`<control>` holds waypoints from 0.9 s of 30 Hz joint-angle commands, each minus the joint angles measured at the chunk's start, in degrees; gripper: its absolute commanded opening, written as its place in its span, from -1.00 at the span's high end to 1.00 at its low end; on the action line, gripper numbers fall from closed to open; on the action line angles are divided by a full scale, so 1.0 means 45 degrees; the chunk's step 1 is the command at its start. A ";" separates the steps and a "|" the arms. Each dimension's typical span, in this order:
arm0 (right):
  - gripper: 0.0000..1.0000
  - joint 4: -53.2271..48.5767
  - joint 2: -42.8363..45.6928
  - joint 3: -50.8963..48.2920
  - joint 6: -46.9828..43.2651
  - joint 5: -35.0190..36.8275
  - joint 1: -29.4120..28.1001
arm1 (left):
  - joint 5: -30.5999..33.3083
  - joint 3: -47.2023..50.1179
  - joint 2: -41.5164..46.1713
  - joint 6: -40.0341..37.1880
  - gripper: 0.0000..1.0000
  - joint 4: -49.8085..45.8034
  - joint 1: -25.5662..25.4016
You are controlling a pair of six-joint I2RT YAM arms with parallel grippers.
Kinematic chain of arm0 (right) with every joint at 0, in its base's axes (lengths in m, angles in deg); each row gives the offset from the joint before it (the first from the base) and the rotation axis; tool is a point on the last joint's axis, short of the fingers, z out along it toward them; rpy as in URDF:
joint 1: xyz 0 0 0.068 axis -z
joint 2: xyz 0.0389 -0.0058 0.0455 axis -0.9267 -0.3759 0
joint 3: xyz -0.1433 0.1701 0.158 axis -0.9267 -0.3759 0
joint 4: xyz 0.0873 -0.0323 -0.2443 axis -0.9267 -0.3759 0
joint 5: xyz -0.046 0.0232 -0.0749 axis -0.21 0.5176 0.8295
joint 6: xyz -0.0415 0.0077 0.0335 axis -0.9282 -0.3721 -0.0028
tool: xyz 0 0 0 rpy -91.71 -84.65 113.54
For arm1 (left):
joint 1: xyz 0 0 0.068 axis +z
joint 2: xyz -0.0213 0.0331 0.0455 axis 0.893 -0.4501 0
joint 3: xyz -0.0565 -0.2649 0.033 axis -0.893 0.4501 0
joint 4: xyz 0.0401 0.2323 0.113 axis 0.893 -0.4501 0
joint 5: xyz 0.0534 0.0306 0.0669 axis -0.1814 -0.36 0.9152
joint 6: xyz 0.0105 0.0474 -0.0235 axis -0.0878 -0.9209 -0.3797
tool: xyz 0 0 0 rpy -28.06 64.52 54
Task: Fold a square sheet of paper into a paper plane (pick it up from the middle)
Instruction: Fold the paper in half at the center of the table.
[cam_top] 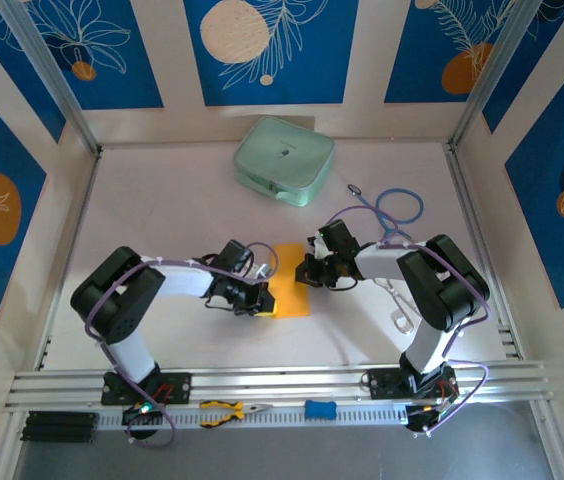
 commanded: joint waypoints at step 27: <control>1.00 -0.1622 -0.0824 -0.0191 -0.0376 0.0921 0.0102 | 0.1275 0.0487 0.1026 -0.0945 1.00 -0.3568 -0.0901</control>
